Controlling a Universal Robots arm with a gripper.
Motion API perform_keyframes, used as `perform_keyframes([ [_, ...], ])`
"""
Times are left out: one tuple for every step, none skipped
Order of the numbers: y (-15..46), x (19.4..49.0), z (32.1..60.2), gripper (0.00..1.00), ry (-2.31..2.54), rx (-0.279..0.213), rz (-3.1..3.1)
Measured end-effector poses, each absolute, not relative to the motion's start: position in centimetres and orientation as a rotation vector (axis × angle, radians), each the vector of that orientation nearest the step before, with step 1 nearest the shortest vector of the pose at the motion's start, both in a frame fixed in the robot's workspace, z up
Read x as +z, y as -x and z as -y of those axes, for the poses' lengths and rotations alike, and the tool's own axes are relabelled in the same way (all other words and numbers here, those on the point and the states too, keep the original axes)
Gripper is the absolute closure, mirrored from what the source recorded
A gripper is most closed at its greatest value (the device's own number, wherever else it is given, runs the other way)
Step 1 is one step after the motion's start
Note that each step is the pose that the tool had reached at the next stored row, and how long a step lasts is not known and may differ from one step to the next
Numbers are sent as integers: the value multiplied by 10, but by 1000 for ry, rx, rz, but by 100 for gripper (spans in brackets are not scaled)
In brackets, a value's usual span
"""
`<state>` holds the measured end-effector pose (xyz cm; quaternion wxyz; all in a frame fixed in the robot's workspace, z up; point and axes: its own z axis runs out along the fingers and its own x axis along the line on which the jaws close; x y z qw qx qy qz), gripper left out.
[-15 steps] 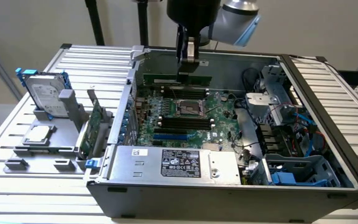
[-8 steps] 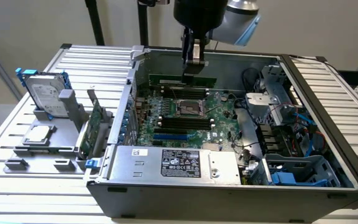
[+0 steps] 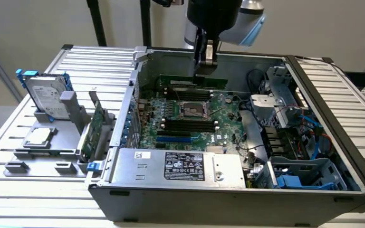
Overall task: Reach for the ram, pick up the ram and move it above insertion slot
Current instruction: 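Pick up the ram and move it above insertion slot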
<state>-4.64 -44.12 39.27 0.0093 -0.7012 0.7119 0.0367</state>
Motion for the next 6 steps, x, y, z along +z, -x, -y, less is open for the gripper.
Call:
perform_keyframes([
  [46,393,441,87,2190,115,-2224],
  [46,393,441,87,2190,115,-2224],
  [46,393,441,87,2190,115,-2224],
  [46,393,441,87,2190,115,-2224],
  [46,393,441,87,2190,115,-2224],
  [46,393,441,87,2190,115,-2223],
])
